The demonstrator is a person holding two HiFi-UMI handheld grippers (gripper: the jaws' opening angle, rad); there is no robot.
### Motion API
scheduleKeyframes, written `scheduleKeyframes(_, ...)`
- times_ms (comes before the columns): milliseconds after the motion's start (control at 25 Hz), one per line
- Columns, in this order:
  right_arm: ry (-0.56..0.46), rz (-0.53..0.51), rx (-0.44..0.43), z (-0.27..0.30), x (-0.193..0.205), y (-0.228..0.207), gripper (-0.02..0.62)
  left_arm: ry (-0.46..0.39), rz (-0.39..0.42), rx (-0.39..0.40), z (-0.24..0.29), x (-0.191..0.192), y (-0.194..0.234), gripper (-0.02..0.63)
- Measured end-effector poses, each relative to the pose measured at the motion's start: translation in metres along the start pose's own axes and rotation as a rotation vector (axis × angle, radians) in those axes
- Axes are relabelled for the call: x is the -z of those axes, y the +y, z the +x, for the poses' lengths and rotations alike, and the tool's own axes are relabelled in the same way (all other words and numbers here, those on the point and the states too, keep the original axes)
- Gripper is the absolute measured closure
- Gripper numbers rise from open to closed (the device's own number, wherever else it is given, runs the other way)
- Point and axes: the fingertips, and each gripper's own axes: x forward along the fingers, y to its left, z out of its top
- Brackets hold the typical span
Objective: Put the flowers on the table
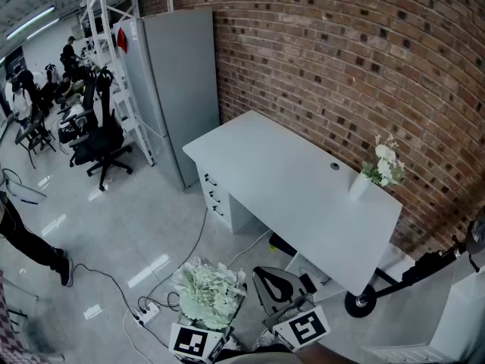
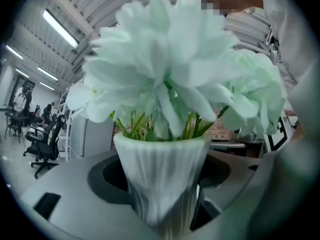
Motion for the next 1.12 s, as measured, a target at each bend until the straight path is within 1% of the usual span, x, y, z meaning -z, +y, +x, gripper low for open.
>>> scheduleKeyframes(120,-0.001,0.004,0.002,0.000,0.001,0.000,0.575,0.017,-0.005,0.003,0.000,0.001,0.000,0.253)
scheduleKeyframes(280,-0.002,0.006,0.002,0.000,0.001,-0.002,0.575,0.013,0.002,0.004,0.002,0.003,0.000,0.253)
scheduleKeyframes(560,-0.041,0.028,0.009,-0.001,-0.004,-0.009,0.575,0.022,0.001,-0.002,0.007,0.004,0.000,0.253)
scheduleKeyframes(760,-0.036,0.038,0.016,-0.003,0.001,-0.017,0.575,0.025,-0.001,-0.004,0.012,0.007,-0.003,0.253)
scheduleKeyframes(1120,-0.036,0.048,-0.029,-0.011,0.004,-0.038,0.575,0.030,-0.003,-0.040,0.034,0.009,-0.019,0.253)
